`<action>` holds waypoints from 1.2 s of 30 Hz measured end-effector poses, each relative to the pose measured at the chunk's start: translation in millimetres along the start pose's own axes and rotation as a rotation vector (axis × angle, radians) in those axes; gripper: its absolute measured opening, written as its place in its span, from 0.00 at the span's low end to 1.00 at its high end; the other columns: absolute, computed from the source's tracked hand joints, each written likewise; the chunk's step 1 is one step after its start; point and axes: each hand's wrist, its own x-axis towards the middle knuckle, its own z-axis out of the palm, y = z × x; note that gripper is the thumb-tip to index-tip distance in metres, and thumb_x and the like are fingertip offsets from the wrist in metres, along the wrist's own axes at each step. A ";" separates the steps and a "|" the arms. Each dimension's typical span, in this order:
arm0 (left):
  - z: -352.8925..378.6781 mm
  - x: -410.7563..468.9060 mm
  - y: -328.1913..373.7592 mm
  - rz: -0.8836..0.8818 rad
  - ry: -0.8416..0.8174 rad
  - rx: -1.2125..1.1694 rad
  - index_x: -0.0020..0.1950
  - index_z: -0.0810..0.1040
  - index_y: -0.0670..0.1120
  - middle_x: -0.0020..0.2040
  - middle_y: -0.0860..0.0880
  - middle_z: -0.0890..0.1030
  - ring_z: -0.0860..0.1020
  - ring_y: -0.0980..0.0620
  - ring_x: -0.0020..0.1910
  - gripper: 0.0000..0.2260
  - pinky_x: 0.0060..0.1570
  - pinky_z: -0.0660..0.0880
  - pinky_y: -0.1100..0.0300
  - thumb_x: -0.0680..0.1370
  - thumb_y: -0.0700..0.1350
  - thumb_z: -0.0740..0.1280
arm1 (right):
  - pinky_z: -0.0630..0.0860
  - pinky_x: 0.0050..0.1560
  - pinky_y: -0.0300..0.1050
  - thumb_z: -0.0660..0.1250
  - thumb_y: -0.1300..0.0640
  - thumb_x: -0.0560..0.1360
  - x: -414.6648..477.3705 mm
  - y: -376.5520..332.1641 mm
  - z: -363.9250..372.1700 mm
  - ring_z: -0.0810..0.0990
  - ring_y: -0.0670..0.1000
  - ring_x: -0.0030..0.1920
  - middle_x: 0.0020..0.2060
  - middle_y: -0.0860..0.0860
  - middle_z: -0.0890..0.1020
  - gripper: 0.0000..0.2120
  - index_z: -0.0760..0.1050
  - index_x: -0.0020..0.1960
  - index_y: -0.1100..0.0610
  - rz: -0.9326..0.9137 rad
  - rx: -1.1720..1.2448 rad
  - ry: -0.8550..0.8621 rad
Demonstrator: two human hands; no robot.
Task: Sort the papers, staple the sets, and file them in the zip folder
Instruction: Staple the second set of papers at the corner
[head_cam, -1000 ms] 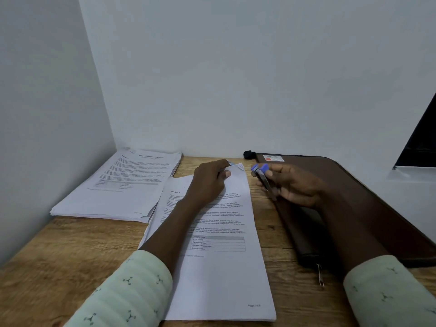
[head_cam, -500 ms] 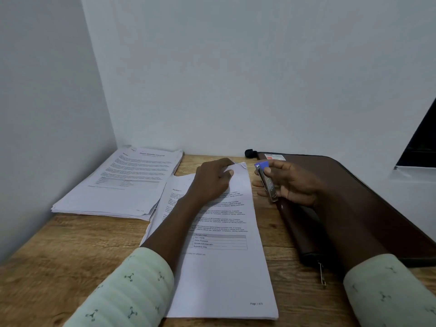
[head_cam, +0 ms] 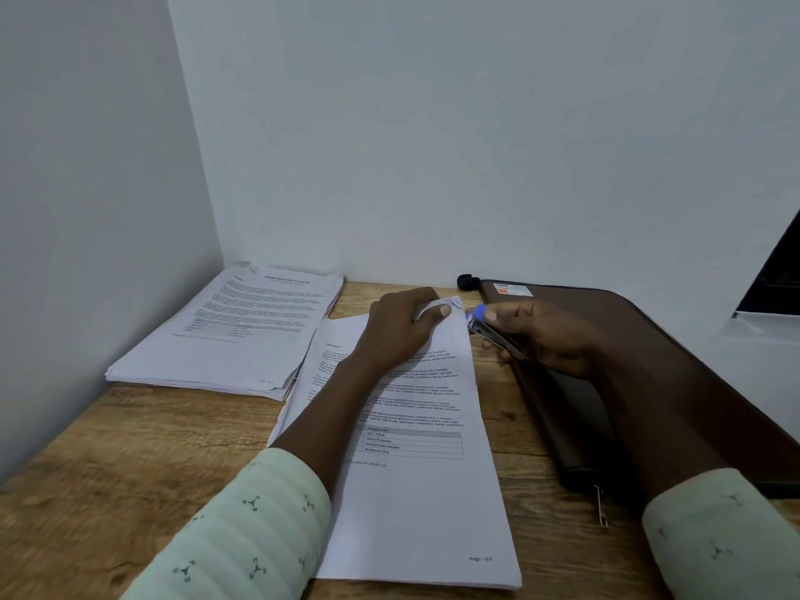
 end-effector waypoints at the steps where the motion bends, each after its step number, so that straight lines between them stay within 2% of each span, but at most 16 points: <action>1: -0.2 0.3 0.3 0.002 0.004 0.004 0.37 0.73 0.50 0.32 0.52 0.76 0.73 0.55 0.34 0.13 0.40 0.66 0.55 0.77 0.55 0.62 | 0.74 0.40 0.39 0.63 0.54 0.79 0.1 -0.9 0.6 0.79 0.41 0.36 0.37 0.47 0.81 0.11 0.80 0.54 0.58 0.005 -0.020 -0.009; 3: -0.5 1.0 0.9 0.006 0.007 0.019 0.34 0.69 0.52 0.30 0.54 0.73 0.70 0.58 0.32 0.13 0.39 0.63 0.56 0.77 0.55 0.62 | 0.74 0.41 0.39 0.66 0.52 0.75 1.4 -1.7 0.7 0.78 0.41 0.38 0.39 0.46 0.82 0.14 0.80 0.57 0.57 0.011 -0.028 -0.018; 6: -0.5 1.8 2.2 0.035 0.018 0.044 0.31 0.64 0.55 0.26 0.55 0.68 0.67 0.59 0.30 0.16 0.40 0.60 0.56 0.77 0.53 0.63 | 0.76 0.42 0.39 0.78 0.40 0.62 5.3 -2.0 -1.7 0.77 0.44 0.43 0.46 0.49 0.82 0.31 0.81 0.59 0.57 -0.002 -0.028 -0.035; 8: -0.9 3.5 2.5 0.045 0.004 0.076 0.33 0.68 0.53 0.27 0.56 0.70 0.68 0.59 0.32 0.13 0.41 0.62 0.55 0.77 0.54 0.62 | 0.76 0.42 0.40 0.81 0.37 0.55 8.4 -0.3 -4.3 0.76 0.46 0.44 0.48 0.52 0.80 0.38 0.82 0.58 0.56 -0.005 -0.011 -0.043; 10: -0.6 5.5 3.1 0.060 -0.029 0.122 0.38 0.75 0.51 0.32 0.55 0.76 0.73 0.54 0.36 0.12 0.45 0.67 0.53 0.77 0.57 0.61 | 0.76 0.42 0.41 0.82 0.37 0.52 9.9 1.1 -9.5 0.77 0.45 0.42 0.47 0.51 0.81 0.36 0.83 0.56 0.54 -0.003 0.016 -0.055; 12: -0.5 6.5 3.6 0.068 -0.051 0.157 0.42 0.78 0.50 0.37 0.54 0.80 0.75 0.52 0.39 0.13 0.50 0.69 0.50 0.76 0.57 0.60 | 0.77 0.41 0.39 0.83 0.42 0.56 10.0 -2.2 -11.3 0.80 0.43 0.41 0.46 0.49 0.83 0.31 0.84 0.55 0.55 0.002 0.012 -0.090; 15: -0.3 6.8 5.7 0.089 -0.048 0.186 0.44 0.80 0.50 0.37 0.53 0.80 0.75 0.51 0.39 0.14 0.50 0.68 0.50 0.77 0.58 0.60 | 0.78 0.39 0.33 0.73 0.60 0.69 9.4 -16.1 -9.0 0.82 0.42 0.39 0.44 0.50 0.85 0.12 0.82 0.53 0.58 0.022 -0.019 -0.087; 16: -0.4 6.8 6.3 0.098 -0.045 0.190 0.44 0.80 0.50 0.36 0.53 0.79 0.74 0.51 0.38 0.14 0.49 0.68 0.50 0.77 0.57 0.60 | 0.79 0.41 0.33 0.69 0.64 0.72 10.7 -19.9 -8.6 0.82 0.43 0.40 0.43 0.50 0.86 0.10 0.82 0.52 0.58 0.025 -0.045 -0.078; 20: -1.1 5.5 8.7 0.131 -0.033 0.186 0.43 0.77 0.51 0.34 0.56 0.75 0.72 0.52 0.37 0.12 0.46 0.66 0.52 0.77 0.56 0.60 | 0.79 0.52 0.38 0.72 0.63 0.66 14.2 -26.1 -4.6 0.83 0.49 0.47 0.49 0.55 0.86 0.11 0.85 0.49 0.59 0.014 -0.102 -0.086; 24: -2.1 4.1 9.9 0.128 -0.024 0.170 0.44 0.81 0.49 0.37 0.52 0.81 0.75 0.51 0.38 0.14 0.49 0.70 0.49 0.76 0.54 0.59 | 0.76 0.60 0.44 0.73 0.63 0.70 19.1 -24.5 0.2 0.82 0.53 0.53 0.53 0.59 0.85 0.15 0.81 0.56 0.65 0.004 -0.195 -0.039; 25: -2.3 3.8 9.7 0.126 -0.028 0.169 0.45 0.81 0.49 0.37 0.52 0.81 0.76 0.50 0.39 0.14 0.50 0.70 0.48 0.76 0.54 0.59 | 0.77 0.57 0.44 0.73 0.62 0.71 18.5 -24.3 1.6 0.83 0.52 0.51 0.52 0.58 0.85 0.15 0.82 0.56 0.65 0.001 -0.223 -0.022; 26: -2.5 3.6 9.3 0.122 -0.032 0.167 0.45 0.81 0.49 0.38 0.52 0.82 0.76 0.50 0.39 0.14 0.50 0.70 0.48 0.76 0.55 0.59 | 0.78 0.49 0.41 0.73 0.62 0.71 18.0 -24.6 2.9 0.83 0.50 0.47 0.51 0.57 0.86 0.14 0.82 0.56 0.64 -0.009 -0.249 -0.011; 28: -3.0 3.1 8.6 0.121 -0.030 0.161 0.45 0.81 0.50 0.38 0.52 0.82 0.77 0.51 0.39 0.14 0.51 0.71 0.48 0.77 0.55 0.60 | 0.72 0.35 0.35 0.73 0.61 0.72 15.1 -26.1 4.4 0.80 0.45 0.39 0.47 0.54 0.86 0.12 0.83 0.55 0.61 -0.016 -0.278 -0.003; 29: -3.3 3.3 8.2 0.122 -0.023 0.155 0.46 0.82 0.50 0.38 0.52 0.83 0.77 0.51 0.40 0.13 0.52 0.72 0.47 0.77 0.55 0.60 | 0.71 0.35 0.36 0.75 0.58 0.71 13.5 -26.2 4.2 0.79 0.47 0.39 0.47 0.54 0.86 0.13 0.83 0.54 0.59 -0.016 -0.284 -0.008; 32: -4.0 4.2 9.5 0.118 0.016 0.129 0.49 0.83 0.52 0.42 0.52 0.85 0.79 0.51 0.43 0.12 0.54 0.73 0.45 0.77 0.56 0.62 | 0.76 0.49 0.44 0.83 0.49 0.56 8.6 -24.2 0.5 0.82 0.52 0.49 0.50 0.54 0.86 0.24 0.85 0.50 0.55 0.005 -0.276 -0.004; 36: -3.5 3.7 10.3 0.138 0.038 0.114 0.51 0.84 0.53 0.46 0.53 0.86 0.81 0.53 0.46 0.10 0.56 0.72 0.45 0.77 0.53 0.65 | 0.69 0.30 0.33 0.78 0.61 0.66 0.2 -25.7 3.1 0.79 0.42 0.35 0.40 0.50 0.85 0.13 0.83 0.49 0.54 -0.021 -0.326 0.080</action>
